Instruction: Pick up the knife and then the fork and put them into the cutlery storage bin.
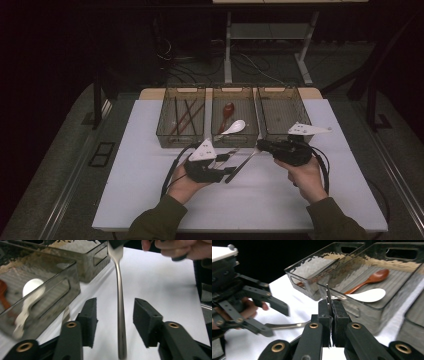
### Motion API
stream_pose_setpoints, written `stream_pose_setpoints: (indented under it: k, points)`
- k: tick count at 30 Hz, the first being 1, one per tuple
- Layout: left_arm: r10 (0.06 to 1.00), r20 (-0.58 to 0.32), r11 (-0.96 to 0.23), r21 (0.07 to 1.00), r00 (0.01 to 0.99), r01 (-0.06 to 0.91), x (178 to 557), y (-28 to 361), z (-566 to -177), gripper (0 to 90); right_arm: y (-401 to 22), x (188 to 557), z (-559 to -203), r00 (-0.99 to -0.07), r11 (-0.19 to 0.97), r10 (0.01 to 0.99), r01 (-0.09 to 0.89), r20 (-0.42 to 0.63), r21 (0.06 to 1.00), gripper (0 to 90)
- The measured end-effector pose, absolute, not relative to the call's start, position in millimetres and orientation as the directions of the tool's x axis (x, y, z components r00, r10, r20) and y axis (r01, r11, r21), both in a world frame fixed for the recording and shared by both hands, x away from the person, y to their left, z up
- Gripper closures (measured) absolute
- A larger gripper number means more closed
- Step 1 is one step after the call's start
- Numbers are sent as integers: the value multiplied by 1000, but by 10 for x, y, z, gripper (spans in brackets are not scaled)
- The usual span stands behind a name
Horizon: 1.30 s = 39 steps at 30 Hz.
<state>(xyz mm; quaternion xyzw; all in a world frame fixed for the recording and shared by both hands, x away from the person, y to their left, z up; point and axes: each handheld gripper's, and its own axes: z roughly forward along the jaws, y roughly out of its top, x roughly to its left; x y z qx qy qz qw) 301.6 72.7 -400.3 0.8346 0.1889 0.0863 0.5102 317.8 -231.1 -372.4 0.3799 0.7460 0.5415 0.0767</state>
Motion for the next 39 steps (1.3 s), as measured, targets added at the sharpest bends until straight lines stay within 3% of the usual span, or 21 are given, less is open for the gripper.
stream_pose_setpoints:
  k: [10, 23, 39]
  points:
    - [443, -38, -412, 879, 896, 241, 2841, 1199, -4127, 307, -2474, 3243, -3661, -678, 128, 679, 489, 283, 863, 870]
    - [518, -120, -358, 869, 847, 342, 2765, 1679, -4300, 17, -2649, 3366, -3545, -648, 120, 712, 490, 269, 864, 871]
    - [530, -119, -372, 857, 839, 357, 2805, 1646, -4349, 0, -3100, 3650, -3096, -560, 49, 793, 449, 238, 892, 871]
